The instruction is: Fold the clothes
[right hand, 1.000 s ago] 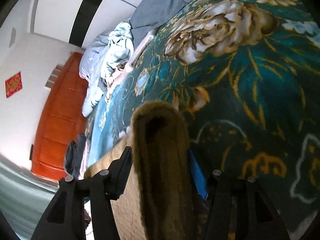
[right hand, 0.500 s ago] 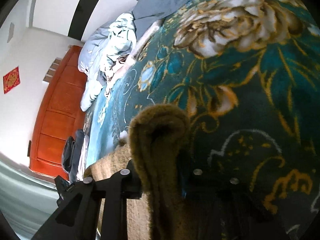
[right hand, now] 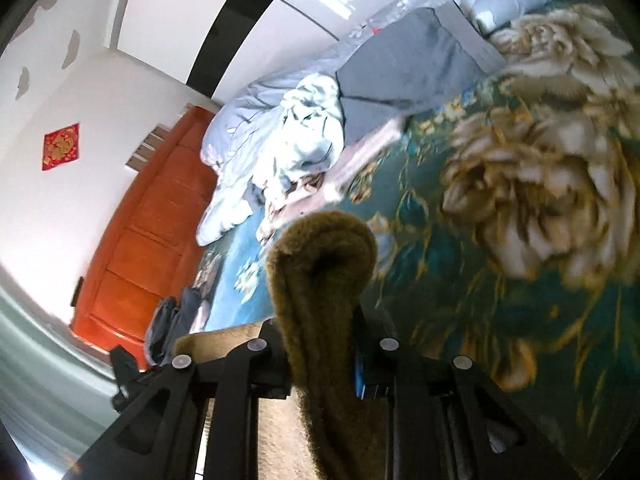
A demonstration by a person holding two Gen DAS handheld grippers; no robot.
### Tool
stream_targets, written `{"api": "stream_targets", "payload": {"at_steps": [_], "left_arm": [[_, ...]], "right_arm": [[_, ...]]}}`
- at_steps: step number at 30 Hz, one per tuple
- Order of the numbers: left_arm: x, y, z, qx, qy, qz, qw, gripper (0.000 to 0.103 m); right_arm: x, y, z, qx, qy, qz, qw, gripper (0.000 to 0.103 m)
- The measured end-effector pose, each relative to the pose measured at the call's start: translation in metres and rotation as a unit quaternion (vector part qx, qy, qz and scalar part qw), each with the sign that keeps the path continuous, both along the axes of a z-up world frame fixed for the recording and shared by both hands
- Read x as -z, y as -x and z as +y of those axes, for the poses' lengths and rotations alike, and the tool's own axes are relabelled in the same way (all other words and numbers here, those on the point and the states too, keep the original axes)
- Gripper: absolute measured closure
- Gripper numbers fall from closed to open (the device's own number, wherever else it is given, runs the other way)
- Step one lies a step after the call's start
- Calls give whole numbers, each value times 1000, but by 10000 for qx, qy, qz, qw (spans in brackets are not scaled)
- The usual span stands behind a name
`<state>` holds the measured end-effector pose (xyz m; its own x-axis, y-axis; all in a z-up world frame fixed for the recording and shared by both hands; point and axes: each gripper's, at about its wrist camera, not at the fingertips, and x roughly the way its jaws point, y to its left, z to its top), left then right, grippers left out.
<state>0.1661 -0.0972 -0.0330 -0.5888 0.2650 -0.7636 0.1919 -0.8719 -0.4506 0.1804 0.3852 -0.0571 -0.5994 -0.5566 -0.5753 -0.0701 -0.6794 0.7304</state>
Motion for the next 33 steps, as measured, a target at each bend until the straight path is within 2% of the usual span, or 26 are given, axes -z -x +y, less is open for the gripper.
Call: {"api": "stream_targets", "payload": {"at_steps": [3,8,11,16,17,21,24,26,29,33], "left_arm": [[20,13,-4,-112,-78,-315,9994,84],[53,10,-16,-346,-311,-614,9970,83],[52,5,-19,-361,-432,-619,9965,79],[39,-7,-20,-489,41,-743,9960,76],[37,-10,-21,-541,110,-763,9956,76],[22,-38,-16,-651,14,-583,9962,71],[15,-59,18,-254,-288,-327,9987,58],[16,-70,56,228,-357,-257,9988,58],[22,-84,114,1030,-355,-254,9937,58],[35,-100,157,1496,-197,-339,9880,58]], "right_arm": [[2,13,1,83,-106,-25,9999,81],[14,21,6,196,-186,-203,9994,80],[22,22,9,257,-210,-344,9989,76],[23,17,10,390,-249,-483,9978,70],[22,13,10,419,-250,-488,9976,66],[17,-11,15,440,-203,-426,9979,60],[20,-33,19,408,-45,-492,9979,52],[25,-48,21,396,122,-561,9976,50],[29,-71,18,337,353,-609,9969,50],[33,-98,11,272,566,-691,9956,50]]}}
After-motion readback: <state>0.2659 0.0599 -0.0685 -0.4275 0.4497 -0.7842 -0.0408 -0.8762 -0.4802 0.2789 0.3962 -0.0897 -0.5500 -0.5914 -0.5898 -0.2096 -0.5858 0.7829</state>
